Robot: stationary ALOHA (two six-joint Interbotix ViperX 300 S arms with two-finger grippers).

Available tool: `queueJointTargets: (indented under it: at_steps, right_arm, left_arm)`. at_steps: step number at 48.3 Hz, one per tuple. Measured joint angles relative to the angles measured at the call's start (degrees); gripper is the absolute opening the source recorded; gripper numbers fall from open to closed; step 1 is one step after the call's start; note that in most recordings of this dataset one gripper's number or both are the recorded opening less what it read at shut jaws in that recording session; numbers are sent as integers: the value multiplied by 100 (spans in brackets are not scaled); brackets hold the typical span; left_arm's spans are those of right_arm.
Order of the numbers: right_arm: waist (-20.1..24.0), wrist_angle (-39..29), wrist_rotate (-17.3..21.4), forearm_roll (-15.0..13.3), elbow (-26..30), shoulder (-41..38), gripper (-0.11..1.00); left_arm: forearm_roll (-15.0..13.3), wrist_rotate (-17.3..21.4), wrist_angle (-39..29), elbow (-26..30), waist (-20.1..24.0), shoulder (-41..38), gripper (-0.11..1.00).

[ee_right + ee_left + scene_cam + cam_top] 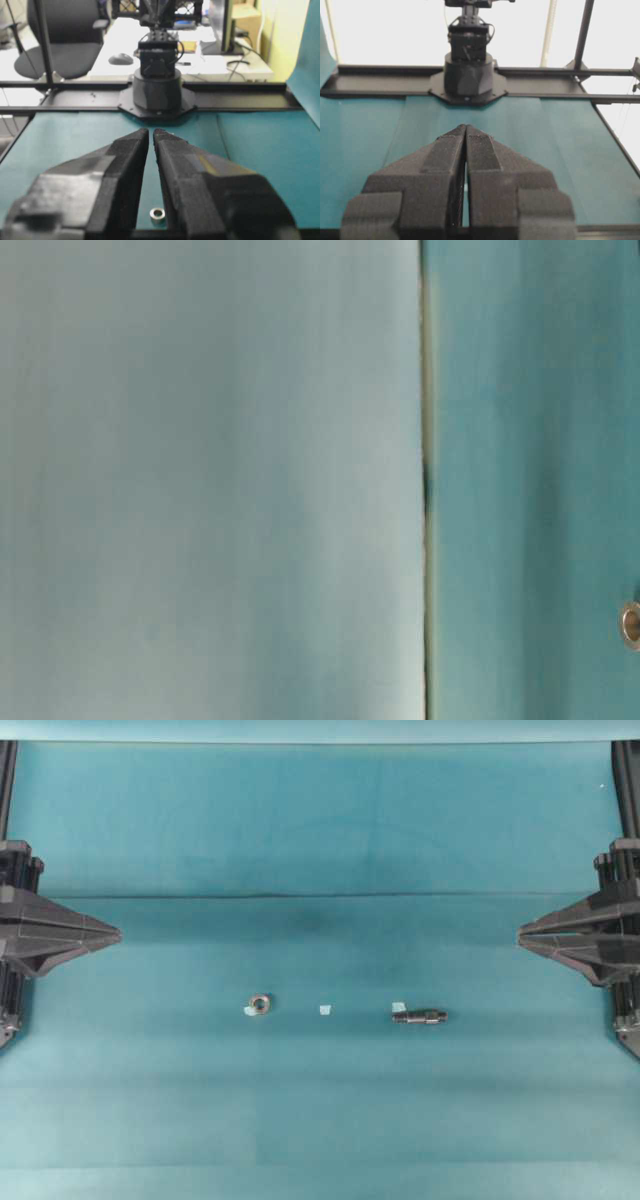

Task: Insert the washer onto the shaft with both hands.
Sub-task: 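Move both grippers down toward the washer and the threaded shaft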

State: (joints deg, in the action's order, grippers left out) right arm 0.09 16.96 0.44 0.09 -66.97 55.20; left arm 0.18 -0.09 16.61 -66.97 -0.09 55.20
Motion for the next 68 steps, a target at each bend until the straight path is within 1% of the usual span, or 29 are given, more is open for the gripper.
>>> queueJointTargets:
  at_steps: [3,6,9,19,25,33,40,49,62,68]
  right_arm:
    - [0,-26,0,9,0,0,1]
    - [0,-176,35,105,0,0,-5]
    - [0,-378,105,176,0,-9,-9]
    - [9,-1362,457,202,123,-35,-10]
    - [0,-1986,527,211,334,-149,-10]
    - [-18,-2777,536,211,721,-677,-10]
    - [-26,-3384,545,211,1046,-1239,-10]
    - [-26,-3938,536,211,1468,-1960,-10]
    - [-26,-4729,536,211,2039,-2900,-10]
    - [-26,-5186,536,185,2312,-3278,-10]
  left_arm:
    - [26,-35,-97,35,0,-70,2]
    - [35,-97,-308,132,0,-281,2]
    - [44,-97,-501,246,0,-457,2]
    - [62,-97,-1134,668,0,-940,2]
    - [62,-114,-1582,949,0,-1274,2]
    - [62,-123,-2338,1336,0,-1775,2]
    - [62,-123,-2769,1670,-18,-2303,2]
    - [62,-114,-3261,2162,-88,-2979,2]
    - [70,-123,-4395,2936,-97,-3999,2]
    - [62,-114,-4746,3199,-97,-4377,2]
